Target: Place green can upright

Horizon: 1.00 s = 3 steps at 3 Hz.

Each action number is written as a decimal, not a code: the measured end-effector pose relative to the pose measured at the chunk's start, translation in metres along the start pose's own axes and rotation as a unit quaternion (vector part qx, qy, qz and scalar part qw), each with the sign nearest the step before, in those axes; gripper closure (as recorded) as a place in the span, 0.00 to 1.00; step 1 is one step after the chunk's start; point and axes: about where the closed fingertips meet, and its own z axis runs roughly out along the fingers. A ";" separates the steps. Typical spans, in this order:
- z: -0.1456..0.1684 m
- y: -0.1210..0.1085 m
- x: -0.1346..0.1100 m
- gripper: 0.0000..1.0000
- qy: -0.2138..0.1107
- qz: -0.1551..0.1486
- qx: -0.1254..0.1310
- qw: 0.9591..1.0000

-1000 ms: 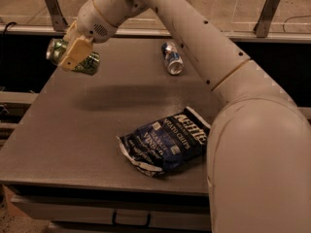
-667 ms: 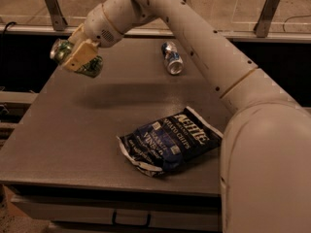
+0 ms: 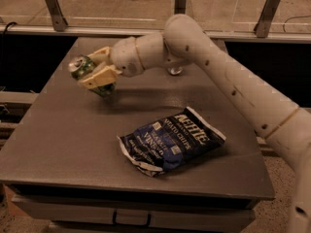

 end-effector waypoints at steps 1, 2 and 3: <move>-0.054 0.012 0.037 1.00 -0.029 0.017 0.049 0.998; -0.064 0.012 0.040 1.00 -0.032 0.018 0.057 0.998; -0.065 0.012 0.039 1.00 -0.032 0.018 0.057 0.998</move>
Offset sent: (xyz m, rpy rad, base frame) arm 0.0173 -0.1972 -0.0349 0.1852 -0.0261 -0.2682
